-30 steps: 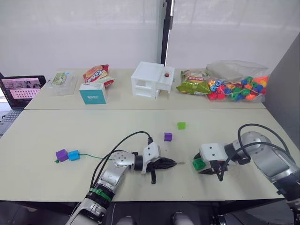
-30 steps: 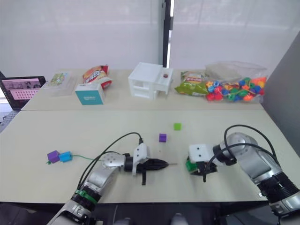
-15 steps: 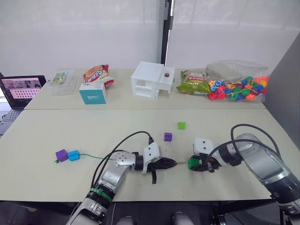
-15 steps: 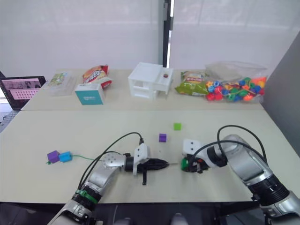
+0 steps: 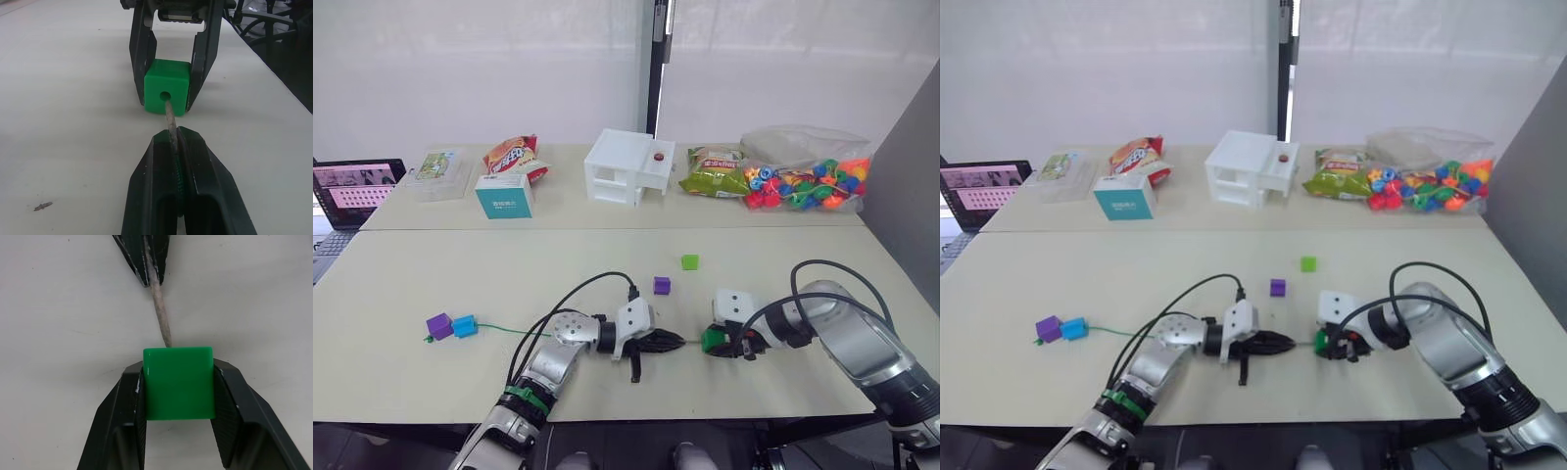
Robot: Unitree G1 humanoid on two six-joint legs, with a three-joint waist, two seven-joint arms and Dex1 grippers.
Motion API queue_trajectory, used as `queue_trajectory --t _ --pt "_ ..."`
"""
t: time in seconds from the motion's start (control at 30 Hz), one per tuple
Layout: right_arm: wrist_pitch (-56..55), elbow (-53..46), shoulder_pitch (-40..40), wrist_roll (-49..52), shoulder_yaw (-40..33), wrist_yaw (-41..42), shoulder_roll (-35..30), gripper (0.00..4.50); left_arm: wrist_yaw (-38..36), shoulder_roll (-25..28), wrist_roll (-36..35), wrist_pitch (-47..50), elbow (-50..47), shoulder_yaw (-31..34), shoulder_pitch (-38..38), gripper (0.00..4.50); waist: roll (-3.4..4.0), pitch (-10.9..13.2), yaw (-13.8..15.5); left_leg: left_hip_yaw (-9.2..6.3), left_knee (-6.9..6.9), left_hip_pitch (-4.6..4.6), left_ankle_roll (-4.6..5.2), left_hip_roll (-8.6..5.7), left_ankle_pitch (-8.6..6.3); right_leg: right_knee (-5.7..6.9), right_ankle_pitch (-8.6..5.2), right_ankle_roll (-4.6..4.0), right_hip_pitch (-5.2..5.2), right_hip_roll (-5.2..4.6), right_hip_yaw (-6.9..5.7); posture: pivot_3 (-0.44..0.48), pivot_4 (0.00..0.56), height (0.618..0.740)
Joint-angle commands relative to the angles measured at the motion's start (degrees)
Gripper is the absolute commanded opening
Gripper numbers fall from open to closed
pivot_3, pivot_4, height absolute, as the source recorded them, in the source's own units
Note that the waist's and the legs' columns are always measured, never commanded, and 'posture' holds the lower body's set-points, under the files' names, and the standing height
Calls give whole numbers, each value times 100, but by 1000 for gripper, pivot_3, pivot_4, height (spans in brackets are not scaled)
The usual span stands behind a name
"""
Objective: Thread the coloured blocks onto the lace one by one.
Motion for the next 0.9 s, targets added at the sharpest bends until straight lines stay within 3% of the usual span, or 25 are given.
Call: queue_trajectory --t 0.03,0.7,0.8,0.9 --pt "20 -264 13 89 164 61 108 1191 8 -91 20 -103 -11 -40 -68 0 0 0 0 0 0 0 0 0 0 0 0 0 0 0 0 0 150 740" --pt "-12 -202 -138 -63 405 17 250 1191 70 -381 172 18 196 -183 -262 0 0 0 32 0 1 -1 0 -1 0 -3 0 0 3 -1 0 0 150 740" --pt "-18 -180 -129 -89 419 5 263 1191 12 -355 -47 407 35 -53 -235 1027 0 0 31 0 2 0 0 -1 0 -4 0 1 5 -1 0 0 150 740" --pt "-34 -158 -127 -109 438 8 263 1191 71 -85 363 135 -90 -188 -257 1982 0 0 27 0 2 0 0 -1 0 -3 0 1 6 -1 -1 0 150 740"
